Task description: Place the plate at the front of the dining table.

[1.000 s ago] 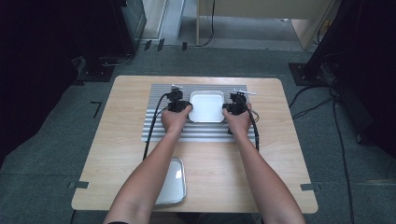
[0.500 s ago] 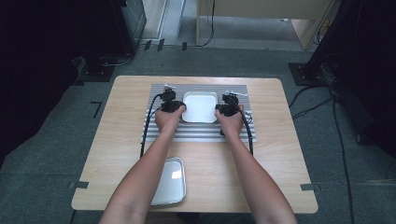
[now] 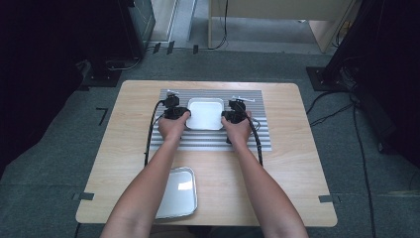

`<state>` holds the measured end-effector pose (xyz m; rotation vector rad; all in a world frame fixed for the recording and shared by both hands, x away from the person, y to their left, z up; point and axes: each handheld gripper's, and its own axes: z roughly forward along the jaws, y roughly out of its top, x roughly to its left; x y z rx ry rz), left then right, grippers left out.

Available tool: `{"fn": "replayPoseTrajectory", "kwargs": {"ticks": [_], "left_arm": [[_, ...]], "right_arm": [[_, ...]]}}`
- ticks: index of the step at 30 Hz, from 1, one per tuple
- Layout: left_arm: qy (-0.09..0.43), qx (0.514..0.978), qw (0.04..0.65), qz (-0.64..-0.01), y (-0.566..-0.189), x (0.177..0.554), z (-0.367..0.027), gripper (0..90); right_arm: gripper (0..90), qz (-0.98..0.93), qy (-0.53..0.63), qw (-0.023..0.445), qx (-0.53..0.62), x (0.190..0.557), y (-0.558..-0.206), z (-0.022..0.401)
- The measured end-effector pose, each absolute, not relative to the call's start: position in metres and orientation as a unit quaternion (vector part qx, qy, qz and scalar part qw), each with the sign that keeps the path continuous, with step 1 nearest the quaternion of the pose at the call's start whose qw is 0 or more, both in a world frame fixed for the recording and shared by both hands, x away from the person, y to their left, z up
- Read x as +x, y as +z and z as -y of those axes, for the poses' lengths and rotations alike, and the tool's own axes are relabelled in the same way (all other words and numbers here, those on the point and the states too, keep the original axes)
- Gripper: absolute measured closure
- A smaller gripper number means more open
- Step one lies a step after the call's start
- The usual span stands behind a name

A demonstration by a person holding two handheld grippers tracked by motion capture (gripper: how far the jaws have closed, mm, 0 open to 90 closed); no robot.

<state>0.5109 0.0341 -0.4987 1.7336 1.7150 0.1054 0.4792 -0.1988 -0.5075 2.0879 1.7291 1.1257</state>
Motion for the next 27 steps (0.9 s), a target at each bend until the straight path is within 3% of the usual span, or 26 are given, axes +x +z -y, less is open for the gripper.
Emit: {"fn": "replayPoseTrajectory", "kwargs": {"ticks": [27], "left_arm": [[0.047,0.684,0.350,-0.638,-0.4992,0.5062,-0.0262,77.5]], "right_arm": [[86.9,-0.579,0.378,0.129,0.710,0.4799,-0.5120,0.2011]]}}
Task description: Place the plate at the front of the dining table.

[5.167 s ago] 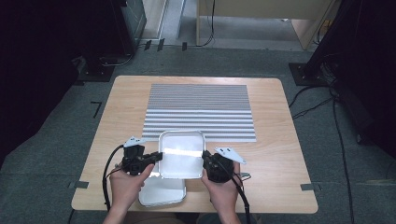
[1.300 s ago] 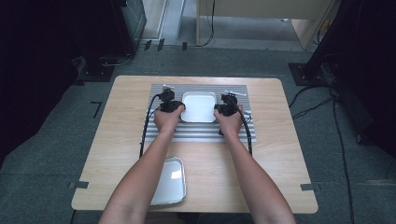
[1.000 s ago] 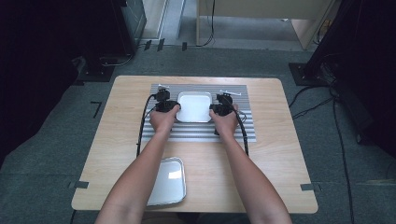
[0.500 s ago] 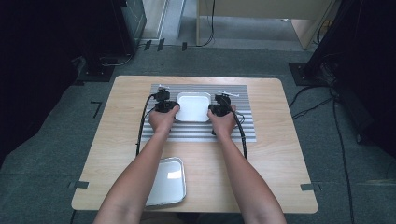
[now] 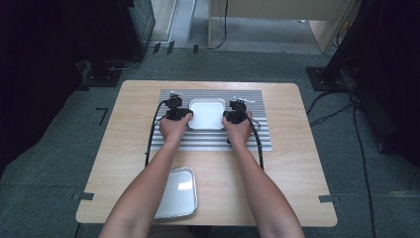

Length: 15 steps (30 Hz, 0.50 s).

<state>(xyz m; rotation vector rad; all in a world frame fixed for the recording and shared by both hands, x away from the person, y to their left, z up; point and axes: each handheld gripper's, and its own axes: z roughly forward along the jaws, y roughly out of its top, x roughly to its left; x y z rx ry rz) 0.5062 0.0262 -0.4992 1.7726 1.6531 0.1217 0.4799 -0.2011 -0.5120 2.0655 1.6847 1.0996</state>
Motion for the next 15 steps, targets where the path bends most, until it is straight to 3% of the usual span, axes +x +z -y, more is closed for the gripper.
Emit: {"fn": "replayPoseTrajectory", "kwargs": {"ticks": [4,11,15], "left_arm": [[0.045,0.695,0.363,-0.619,-0.499,0.505,-0.028,67.0],[0.044,0.695,0.382,-0.608,-0.499,0.501,-0.031,32.8],[0.085,0.707,0.373,-0.595,-0.494,0.496,-0.029,26.9]], "right_arm": [[73.5,-0.582,0.391,0.117,0.703,0.479,-0.512,0.202],[56.7,-0.572,0.426,0.116,0.692,0.477,-0.504,0.208],[48.8,-0.581,0.439,0.149,0.668,0.473,-0.497,0.212]]}}
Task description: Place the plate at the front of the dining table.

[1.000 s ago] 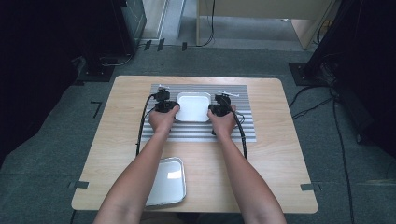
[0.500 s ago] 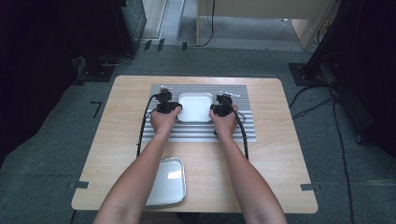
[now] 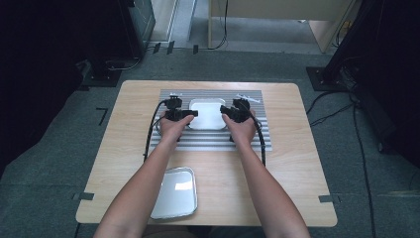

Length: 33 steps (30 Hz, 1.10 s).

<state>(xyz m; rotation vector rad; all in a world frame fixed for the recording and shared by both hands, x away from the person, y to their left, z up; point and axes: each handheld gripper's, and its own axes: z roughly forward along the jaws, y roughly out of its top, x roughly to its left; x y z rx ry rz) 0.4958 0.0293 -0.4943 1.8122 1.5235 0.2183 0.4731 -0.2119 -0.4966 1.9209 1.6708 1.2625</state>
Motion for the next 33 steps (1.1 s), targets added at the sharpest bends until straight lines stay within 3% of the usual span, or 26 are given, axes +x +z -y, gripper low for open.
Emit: {"fn": "replayPoseTrajectory", "kwargs": {"ticks": [4,7,13,33], "left_arm": [[0.086,0.720,0.359,-0.588,-0.485,0.489,-0.034,17.8],[0.081,0.716,0.367,-0.588,-0.480,0.484,-0.039,16.5],[0.077,0.707,0.394,-0.582,-0.473,0.470,-0.054,13.8],[0.102,0.690,0.434,-0.570,-0.467,0.427,-0.109,9.8]], "right_arm": [[42.2,-0.612,0.426,0.165,0.645,0.469,-0.494,0.214],[37.1,-0.627,0.429,0.148,0.633,0.464,-0.492,0.216],[27.2,-0.649,0.423,0.170,0.609,0.448,-0.484,0.223],[25.8,-0.654,0.436,0.181,0.591,0.407,-0.474,0.258]]}}
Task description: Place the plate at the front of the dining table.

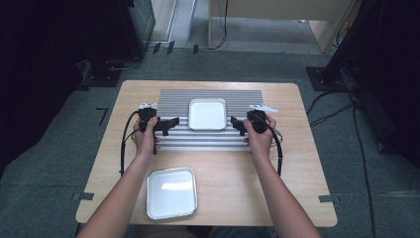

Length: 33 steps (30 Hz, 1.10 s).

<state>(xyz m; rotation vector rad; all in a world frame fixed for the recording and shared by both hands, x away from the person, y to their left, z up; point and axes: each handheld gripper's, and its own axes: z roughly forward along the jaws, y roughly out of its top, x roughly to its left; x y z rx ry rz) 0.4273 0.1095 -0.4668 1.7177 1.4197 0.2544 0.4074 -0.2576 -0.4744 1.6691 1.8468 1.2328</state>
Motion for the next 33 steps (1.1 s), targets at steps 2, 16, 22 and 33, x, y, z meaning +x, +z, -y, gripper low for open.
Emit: {"fn": "replayPoseTrajectory", "kwargs": {"ticks": [2,16,22,33], "left_arm": [[0.105,0.690,0.435,-0.569,-0.467,0.424,-0.115,9.4],[0.129,0.694,0.440,-0.556,-0.465,0.396,-0.139,9.4],[0.127,0.689,0.452,-0.553,-0.463,0.383,-0.149,9.4],[0.141,0.692,0.458,-0.540,-0.459,0.359,-0.165,9.4]], "right_arm": [[25.5,-0.653,0.439,0.181,0.590,0.404,-0.474,0.260],[23.3,-0.664,0.438,0.189,0.576,0.378,-0.474,0.280],[23.2,-0.664,0.438,0.193,0.574,0.366,-0.474,0.294],[23.0,-0.663,0.435,0.204,0.574,0.342,-0.475,0.317]]}}
